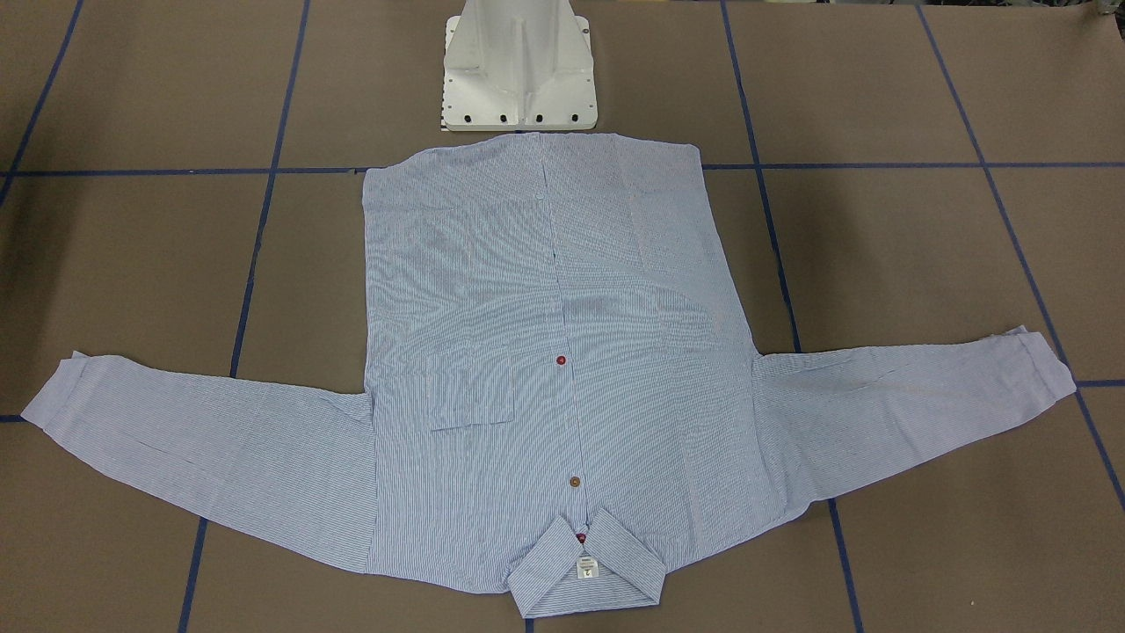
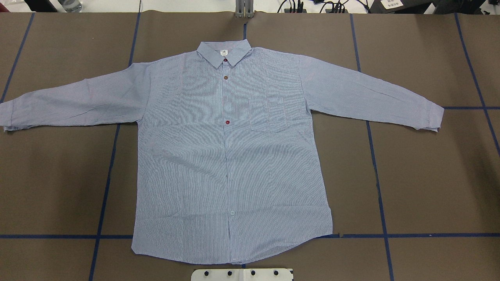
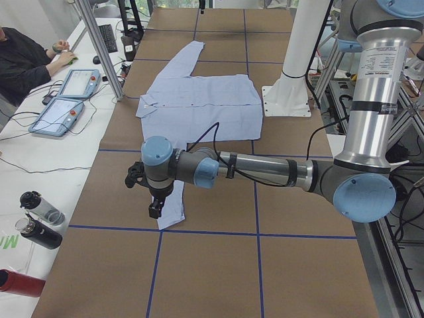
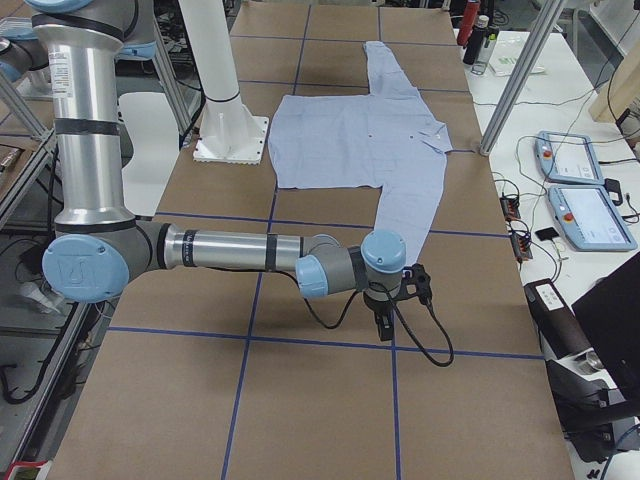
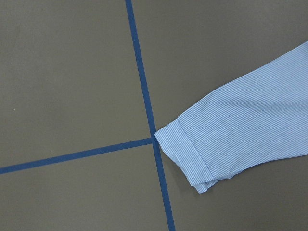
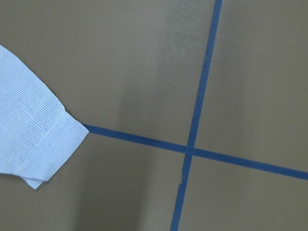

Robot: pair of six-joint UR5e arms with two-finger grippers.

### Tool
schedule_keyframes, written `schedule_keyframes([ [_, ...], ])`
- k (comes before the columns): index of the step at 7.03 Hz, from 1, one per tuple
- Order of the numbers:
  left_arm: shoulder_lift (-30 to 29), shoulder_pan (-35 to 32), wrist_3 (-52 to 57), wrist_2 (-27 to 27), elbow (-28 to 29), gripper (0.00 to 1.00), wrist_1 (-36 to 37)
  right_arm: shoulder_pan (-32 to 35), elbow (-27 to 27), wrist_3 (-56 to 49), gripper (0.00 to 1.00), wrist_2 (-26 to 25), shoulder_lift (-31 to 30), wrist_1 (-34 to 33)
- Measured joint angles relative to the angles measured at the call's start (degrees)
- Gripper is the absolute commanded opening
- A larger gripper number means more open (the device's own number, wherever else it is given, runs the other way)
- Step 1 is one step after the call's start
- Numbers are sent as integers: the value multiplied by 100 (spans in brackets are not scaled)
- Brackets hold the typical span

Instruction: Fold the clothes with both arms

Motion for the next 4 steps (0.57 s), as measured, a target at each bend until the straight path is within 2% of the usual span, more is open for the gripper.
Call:
schedule_keyframes([
  [1,-136,7,-3,-12,29,99,-89,-133,-240,482,100,102,41,562],
  [4,-388,26,-4,-18,150,99,-251,-1019,-422,2551,98,84,78,1967],
])
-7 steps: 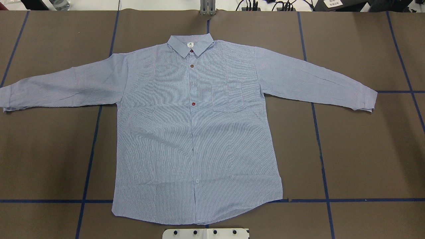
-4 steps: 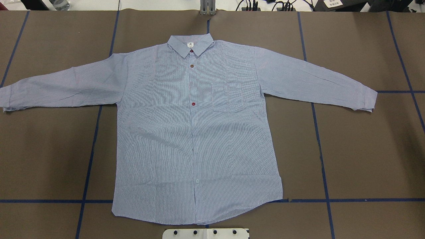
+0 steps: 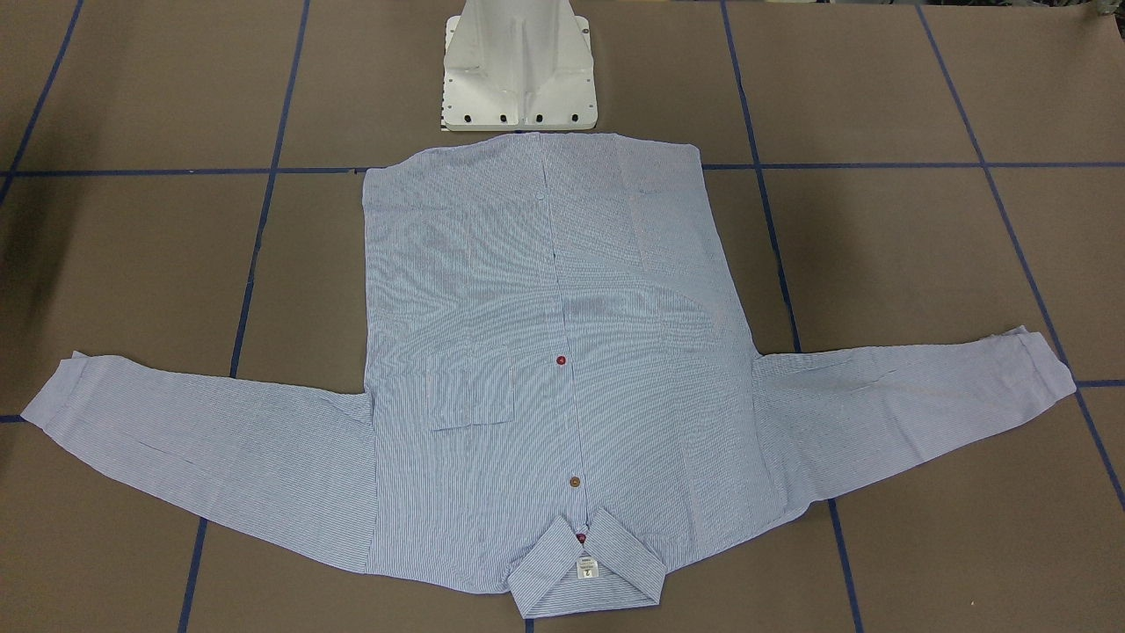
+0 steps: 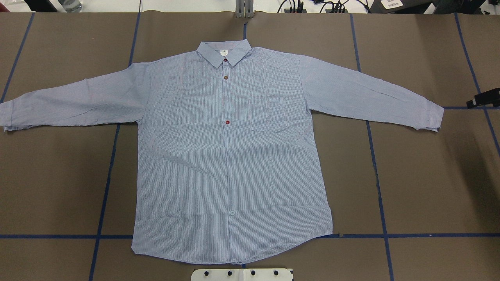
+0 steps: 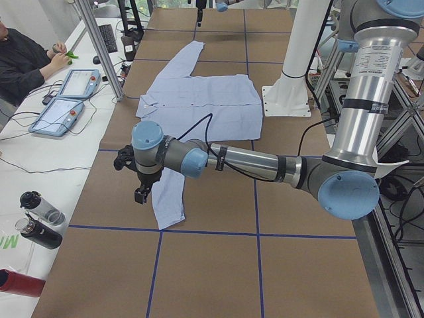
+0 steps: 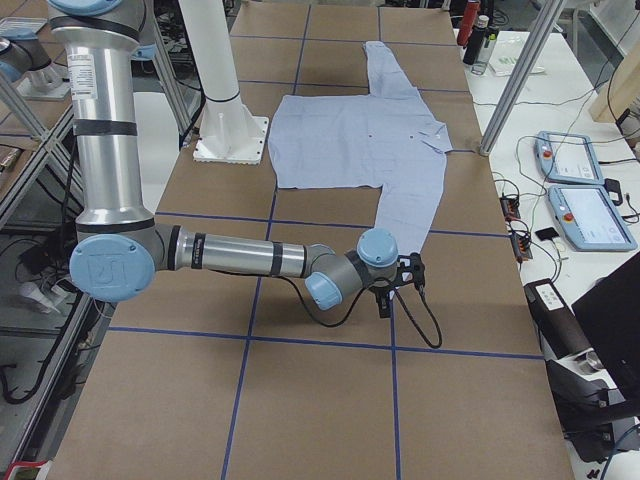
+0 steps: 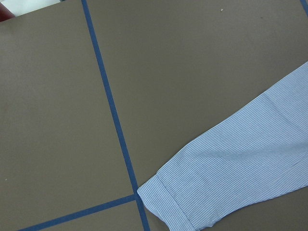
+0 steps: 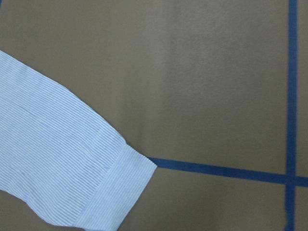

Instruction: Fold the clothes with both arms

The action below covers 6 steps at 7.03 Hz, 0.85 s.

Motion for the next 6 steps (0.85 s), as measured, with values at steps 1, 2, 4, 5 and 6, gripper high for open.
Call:
schedule_keyframes([
  [1,-80,3,4,-1,140,99,-19,-203,-18,398,95,-22,0,164],
  [2,-115,2,9,-7,256,99,-46,-352,-22,825,92,-35,0,222],
  [4,-118,0,13,-15,340,99,-152,-598,-30,1334,90,-121,6,226],
  [5,-104,-3,13,-16,353,99,-200,-717,-53,1394,86,-192,42,190],
  [6,-83,-4,13,-17,366,99,-259,-820,-95,1413,82,-272,91,163],
])
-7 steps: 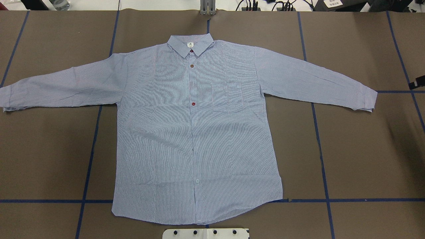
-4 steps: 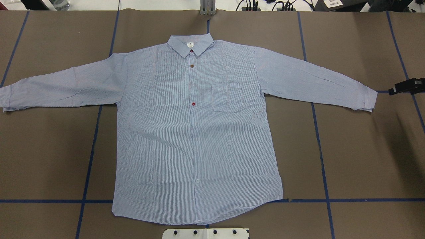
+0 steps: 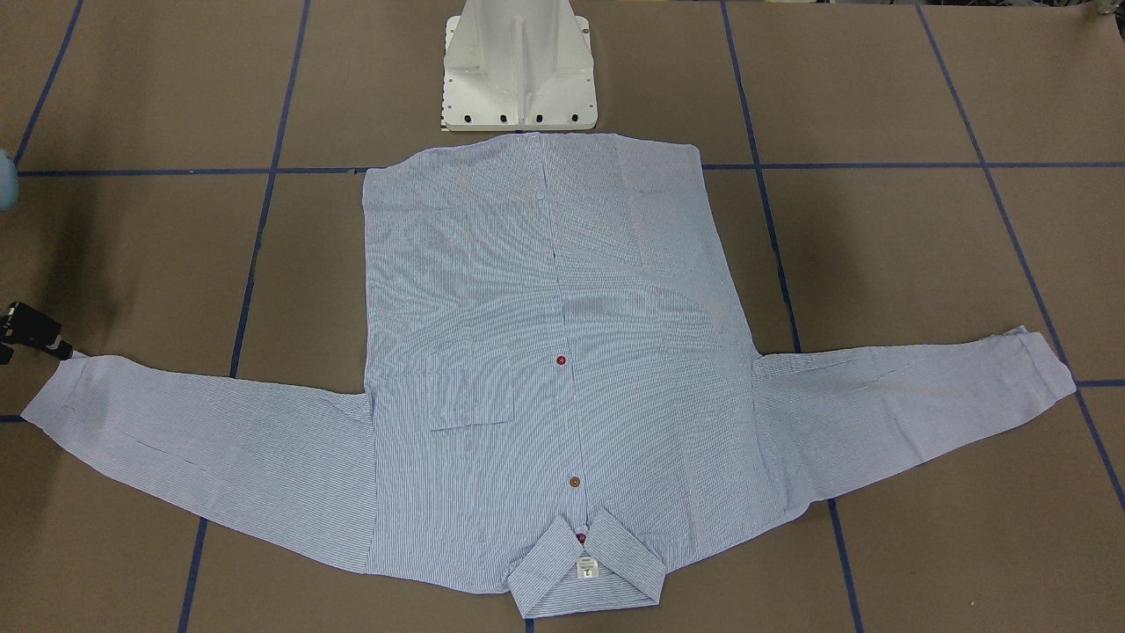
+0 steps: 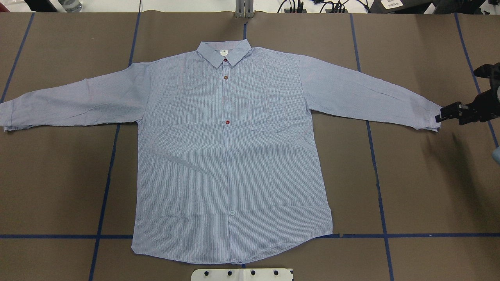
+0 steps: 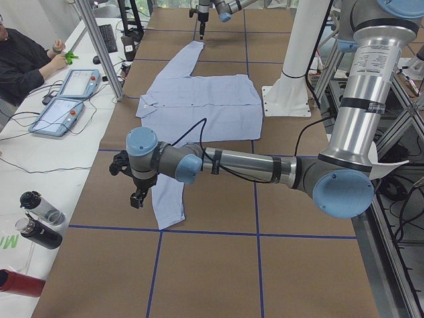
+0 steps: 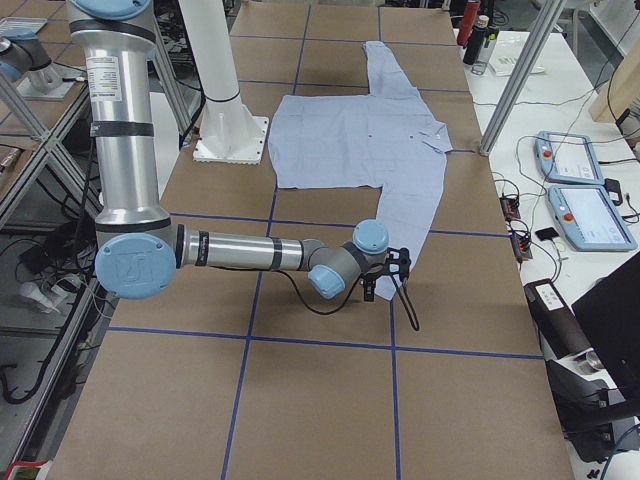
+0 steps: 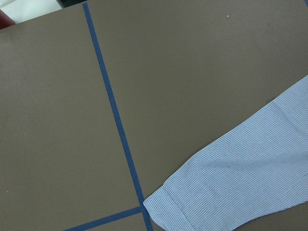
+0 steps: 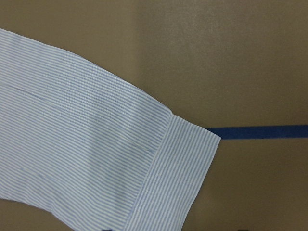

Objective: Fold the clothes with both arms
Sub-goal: 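Lower the right gripper to the cuff of the sleeve nearest it and grasp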

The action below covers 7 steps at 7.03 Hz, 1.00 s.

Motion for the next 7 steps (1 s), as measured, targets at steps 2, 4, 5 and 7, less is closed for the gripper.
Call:
schedule_keyframes([
  [2,26,-1,0,0,89,99,-117,-97,-94,7,77,-73,39,-16],
  [4,30,-1,0,0,158,99,-186,-137,-133,8,70,-90,49,-17],
  [5,33,-1,0,0,166,99,-195,-151,-140,8,66,-93,54,-17],
  [7,38,-1,0,0,169,99,-198,-169,-143,8,58,-94,68,-19],
])
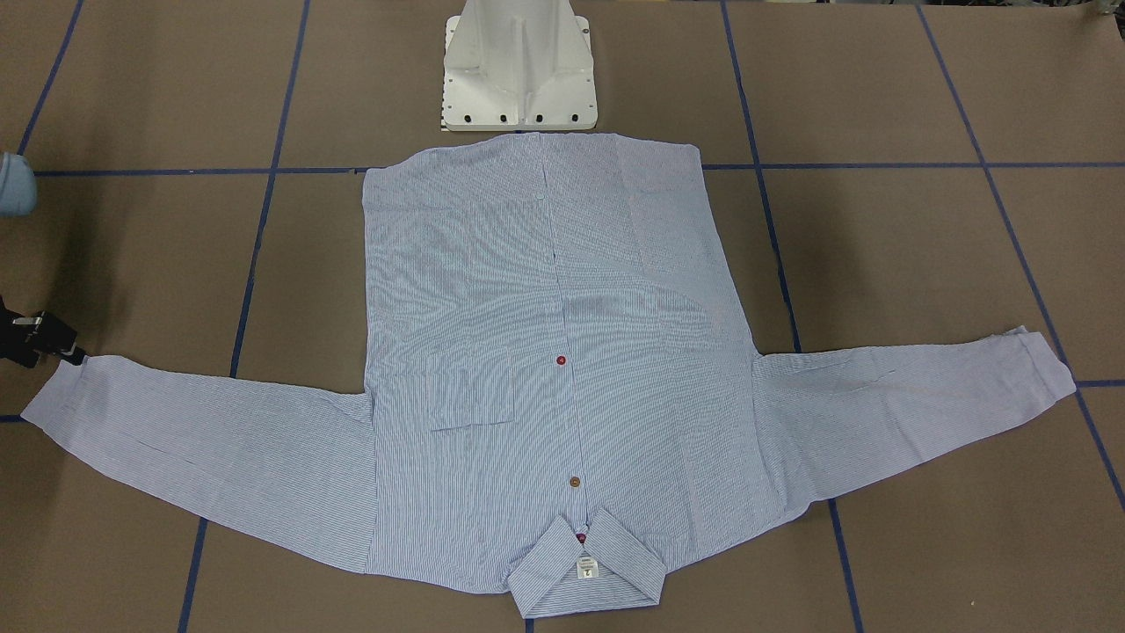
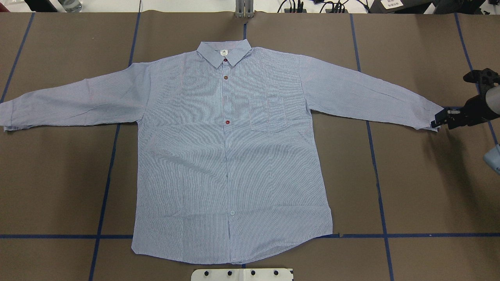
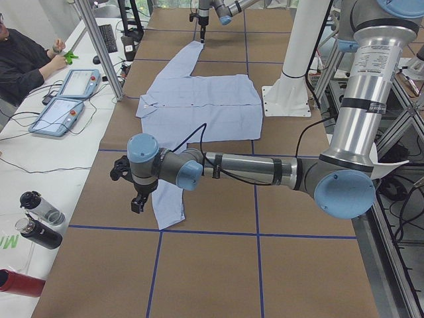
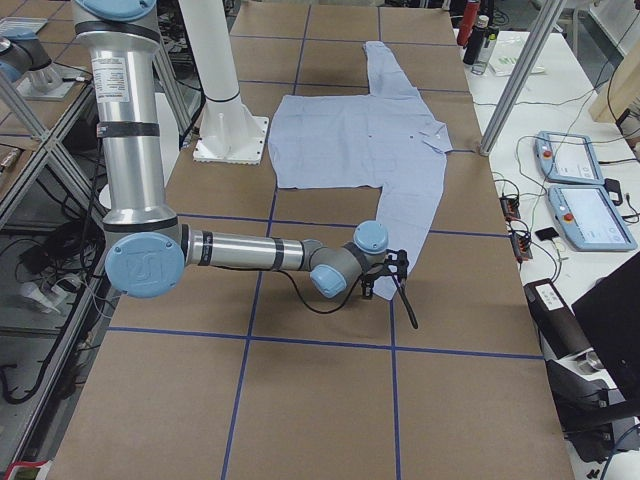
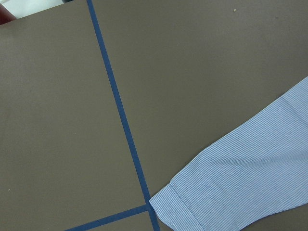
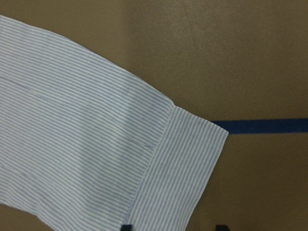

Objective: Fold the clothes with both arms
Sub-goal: 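Lower the right gripper to the cuff of the sleeve nearest it and grasp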

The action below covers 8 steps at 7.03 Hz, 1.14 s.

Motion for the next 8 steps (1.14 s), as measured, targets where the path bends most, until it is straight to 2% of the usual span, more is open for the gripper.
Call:
schedule_keyframes([
  [3,2,0,0,0,1,99,0,-75,-13,0,58,-2,15,-7],
  [4,2,0,0,0,1,99,0,-108,-20,0,52,-6,16,-7],
  [5,2,0,0,0,1,99,0,-122,-24,0,51,-8,16,-7],
  [6,2,0,0,0,1,99,0,-125,-31,0,44,-7,12,-7],
  [7,2,0,0,0,4,99,0,-128,-40,0,26,-3,5,-7],
  [8,2,0,0,0,5,99,-1,-122,-45,0,1,-1,1,-5],
])
